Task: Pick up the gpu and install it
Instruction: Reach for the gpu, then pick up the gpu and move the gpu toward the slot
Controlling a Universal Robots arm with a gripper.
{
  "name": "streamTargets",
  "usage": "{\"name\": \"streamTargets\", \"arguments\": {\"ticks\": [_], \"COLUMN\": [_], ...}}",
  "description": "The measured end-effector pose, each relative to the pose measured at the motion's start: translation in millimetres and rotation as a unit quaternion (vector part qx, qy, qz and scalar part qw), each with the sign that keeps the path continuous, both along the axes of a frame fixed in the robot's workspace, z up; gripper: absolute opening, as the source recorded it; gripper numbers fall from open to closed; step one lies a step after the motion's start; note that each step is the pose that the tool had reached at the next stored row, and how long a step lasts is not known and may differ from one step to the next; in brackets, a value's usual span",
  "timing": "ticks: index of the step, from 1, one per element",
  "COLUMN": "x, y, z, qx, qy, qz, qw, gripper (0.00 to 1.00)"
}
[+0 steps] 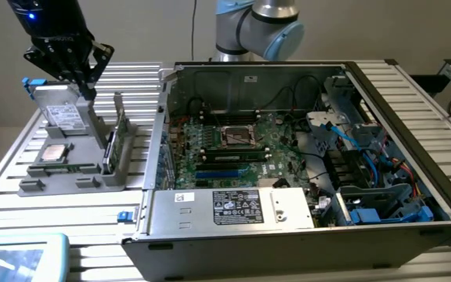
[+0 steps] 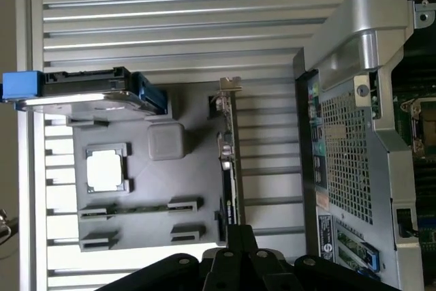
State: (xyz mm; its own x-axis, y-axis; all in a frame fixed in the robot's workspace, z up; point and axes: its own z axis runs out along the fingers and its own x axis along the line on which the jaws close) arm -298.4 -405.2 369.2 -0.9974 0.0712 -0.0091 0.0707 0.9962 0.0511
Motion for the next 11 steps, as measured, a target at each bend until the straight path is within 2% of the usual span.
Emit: {"name": "streamTargets", "arguments": {"ticks": [11], "x": [-0.1], "y": [0.0], "z": [-0.1], "qx": [0.0], "qy": [0.0], "qz": [0.0], "qw": [1.0], "gripper": [0.11]}}
